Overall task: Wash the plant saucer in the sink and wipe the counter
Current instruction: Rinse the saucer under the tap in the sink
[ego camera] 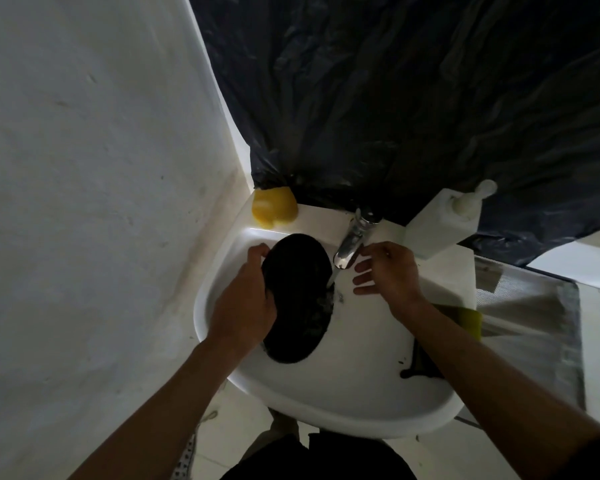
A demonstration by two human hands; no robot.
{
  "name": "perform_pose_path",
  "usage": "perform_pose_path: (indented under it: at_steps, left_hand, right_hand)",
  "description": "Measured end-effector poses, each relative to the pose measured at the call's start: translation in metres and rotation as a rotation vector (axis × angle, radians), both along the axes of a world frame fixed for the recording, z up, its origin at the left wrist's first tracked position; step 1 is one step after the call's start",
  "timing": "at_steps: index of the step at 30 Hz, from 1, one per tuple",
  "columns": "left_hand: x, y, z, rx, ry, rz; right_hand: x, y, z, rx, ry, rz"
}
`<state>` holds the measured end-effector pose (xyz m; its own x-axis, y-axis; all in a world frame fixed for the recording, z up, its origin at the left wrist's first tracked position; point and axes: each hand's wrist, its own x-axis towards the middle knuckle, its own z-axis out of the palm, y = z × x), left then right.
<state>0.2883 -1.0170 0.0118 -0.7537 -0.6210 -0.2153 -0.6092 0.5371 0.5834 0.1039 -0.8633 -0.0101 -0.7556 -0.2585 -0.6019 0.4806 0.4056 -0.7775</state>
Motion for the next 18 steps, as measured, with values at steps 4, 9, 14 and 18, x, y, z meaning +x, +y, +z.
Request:
perform_pose_path:
  at_steps: [4, 9, 14, 18]
  left_hand:
    - [-0.008, 0.004, 0.013, -0.188, -0.120, -0.057]
    - [-0.015, 0.009, 0.028, -0.331, -0.198, -0.120]
    - [-0.021, 0.012, 0.035, -0.432, -0.242, -0.170]
    - [-0.019, 0.011, 0.032, -0.468, -0.246, -0.195]
  right_hand:
    - [0.002, -0.006, 0.014, 0.020, 0.078, -0.126]
    - [0.003, -0.011, 0.035, -0.067, 0.134, -0.186]
    - [0.001, -0.024, 0.061, -0.135, 0.105, -0.187]
    - [-0.002, -0.032, 0.068, -0.159, 0.054, -0.230]
